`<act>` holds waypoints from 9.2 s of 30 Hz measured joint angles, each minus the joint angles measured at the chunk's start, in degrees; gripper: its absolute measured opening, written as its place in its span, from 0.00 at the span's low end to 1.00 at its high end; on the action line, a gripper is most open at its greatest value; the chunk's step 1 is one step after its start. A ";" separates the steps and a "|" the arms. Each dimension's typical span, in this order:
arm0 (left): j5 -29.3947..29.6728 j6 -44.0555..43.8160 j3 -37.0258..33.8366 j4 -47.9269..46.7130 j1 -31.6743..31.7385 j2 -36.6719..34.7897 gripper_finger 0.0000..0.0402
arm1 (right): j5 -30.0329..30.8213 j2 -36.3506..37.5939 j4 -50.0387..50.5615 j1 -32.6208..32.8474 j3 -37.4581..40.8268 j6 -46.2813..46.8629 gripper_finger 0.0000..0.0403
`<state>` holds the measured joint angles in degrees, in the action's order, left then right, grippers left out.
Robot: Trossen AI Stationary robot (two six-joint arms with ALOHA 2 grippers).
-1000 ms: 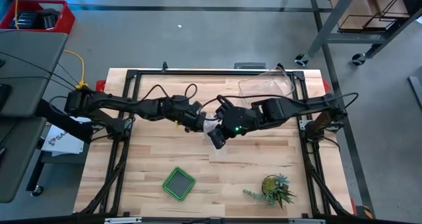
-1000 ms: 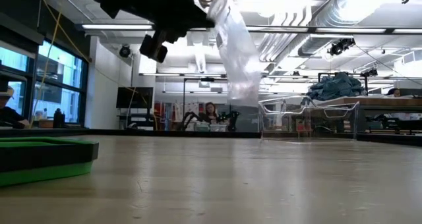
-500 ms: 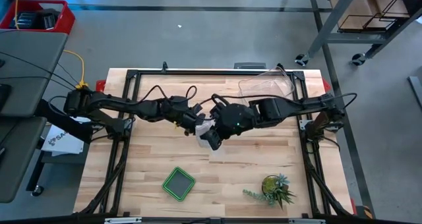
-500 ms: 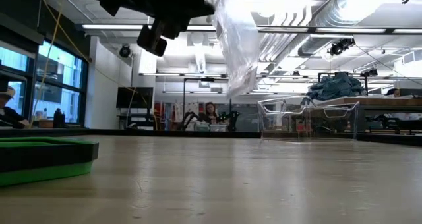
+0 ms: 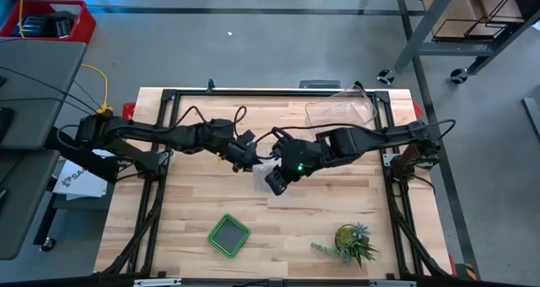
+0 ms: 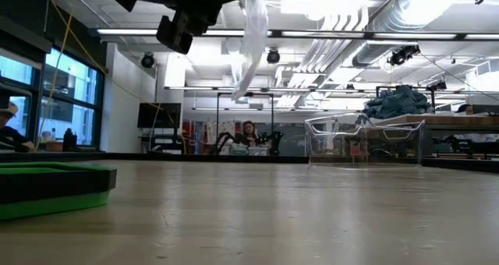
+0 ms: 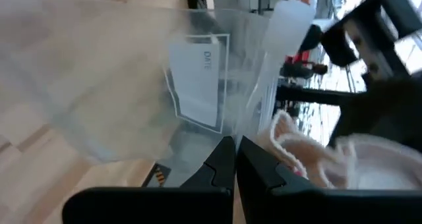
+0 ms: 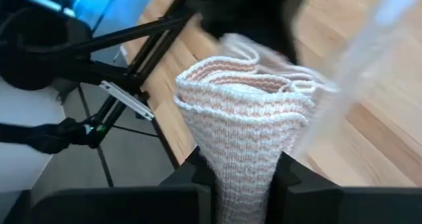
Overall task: Roll bandage
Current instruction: Put the rolled white bandage into the transparent zip bag
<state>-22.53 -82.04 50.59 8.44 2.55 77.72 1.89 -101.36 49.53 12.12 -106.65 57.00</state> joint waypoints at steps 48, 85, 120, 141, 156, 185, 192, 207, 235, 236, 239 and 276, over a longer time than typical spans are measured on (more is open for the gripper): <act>-4.25 -10.68 0.22 15.14 -0.73 2.26 0.00 | 5.64 -0.09 5.70 0.52 0.11 2.53 0.11; -6.32 -6.14 10.43 21.57 1.03 15.53 0.00 | 15.97 14.08 18.91 6.47 -0.07 6.10 0.11; -1.02 -7.88 16.89 11.01 1.62 21.76 0.00 | 8.04 12.45 32.07 2.01 -0.04 -0.03 0.11; -5.38 -5.28 23.58 11.58 1.75 24.59 0.00 | 4.45 6.73 30.04 3.07 -0.09 3.55 0.11; -13.12 -6.21 23.73 17.17 -0.60 24.32 0.00 | 7.18 5.97 27.21 4.81 0.02 5.57 0.11; -1.78 -17.47 15.43 52.44 -4.00 33.51 0.00 | 5.67 9.46 11.57 7.36 10.75 -0.38 0.11; 10.20 -18.80 0.61 56.55 -6.51 30.44 0.00 | 3.67 9.26 -6.26 5.09 23.83 1.16 0.11; 14.63 -22.71 -6.42 54.19 -12.76 37.45 0.00 | -2.18 6.95 -40.86 4.16 45.56 10.08 0.11; 18.74 17.39 0.05 22.51 -11.49 20.55 0.00 | 0.54 6.88 -37.22 6.87 43.69 9.04 0.11; 20.25 17.66 0.07 21.46 -12.40 20.53 0.00 | 0.88 6.88 -37.39 6.91 43.69 9.69 0.11; 24.83 17.98 0.02 19.13 -14.54 20.74 0.00 | 0.87 6.00 -38.14 6.89 43.69 11.64 0.11; 14.56 26.03 -2.86 19.14 -14.37 27.86 0.34 | -4.32 -6.34 -46.10 6.69 43.74 5.50 0.11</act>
<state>-7.98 -56.01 47.72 27.59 -11.83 105.58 -2.43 -107.70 3.42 18.81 -62.92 62.50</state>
